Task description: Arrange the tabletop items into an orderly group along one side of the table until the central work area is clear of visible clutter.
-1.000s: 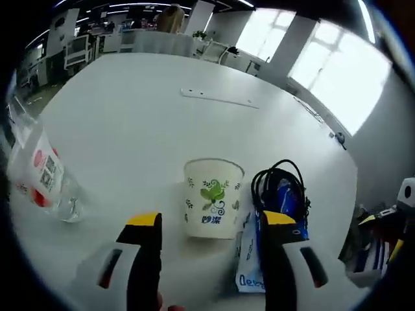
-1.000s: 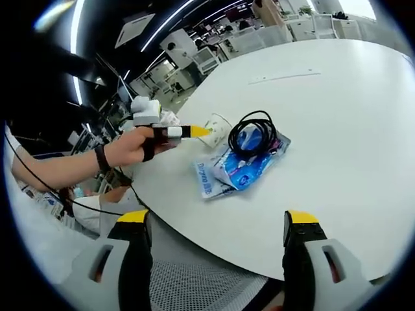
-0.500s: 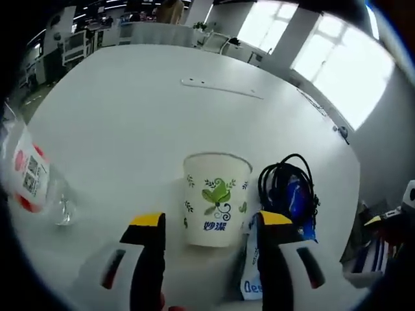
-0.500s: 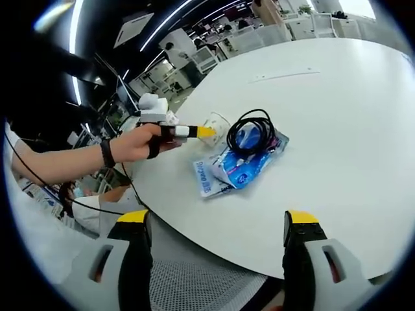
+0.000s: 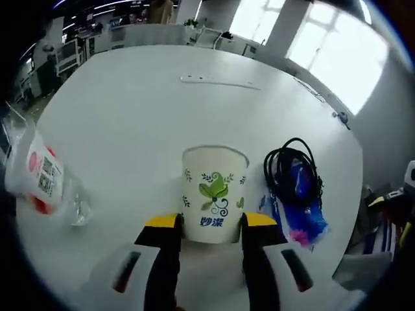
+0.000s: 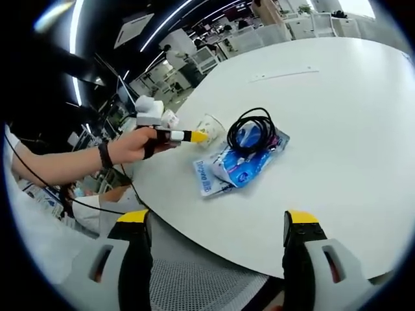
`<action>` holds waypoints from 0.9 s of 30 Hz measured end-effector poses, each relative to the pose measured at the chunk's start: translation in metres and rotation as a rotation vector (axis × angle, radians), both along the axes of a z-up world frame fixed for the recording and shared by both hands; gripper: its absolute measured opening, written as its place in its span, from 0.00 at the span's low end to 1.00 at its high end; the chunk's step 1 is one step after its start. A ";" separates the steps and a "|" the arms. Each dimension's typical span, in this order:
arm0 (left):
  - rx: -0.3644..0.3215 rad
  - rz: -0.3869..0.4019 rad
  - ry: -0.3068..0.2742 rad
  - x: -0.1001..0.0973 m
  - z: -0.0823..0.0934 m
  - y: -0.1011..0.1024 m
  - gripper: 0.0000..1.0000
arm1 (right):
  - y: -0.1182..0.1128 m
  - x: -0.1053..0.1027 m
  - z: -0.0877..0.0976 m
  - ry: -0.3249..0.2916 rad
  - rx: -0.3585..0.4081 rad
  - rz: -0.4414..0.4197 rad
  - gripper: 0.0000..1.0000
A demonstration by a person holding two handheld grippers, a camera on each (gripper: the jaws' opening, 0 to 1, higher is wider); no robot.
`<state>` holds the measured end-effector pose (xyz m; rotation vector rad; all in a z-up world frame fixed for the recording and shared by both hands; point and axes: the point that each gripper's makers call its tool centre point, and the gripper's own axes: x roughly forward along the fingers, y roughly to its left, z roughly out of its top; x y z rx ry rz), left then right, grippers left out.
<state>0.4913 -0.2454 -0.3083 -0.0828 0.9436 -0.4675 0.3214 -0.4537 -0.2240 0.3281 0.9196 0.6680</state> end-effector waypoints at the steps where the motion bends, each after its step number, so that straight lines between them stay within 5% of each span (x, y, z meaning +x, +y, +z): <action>1: 0.000 0.003 0.000 -0.002 0.000 0.001 0.36 | 0.001 0.000 0.000 -0.001 0.000 0.002 0.83; 27: 0.026 0.000 -0.055 -0.043 0.020 0.027 0.35 | 0.024 0.003 -0.006 0.003 0.040 0.043 0.81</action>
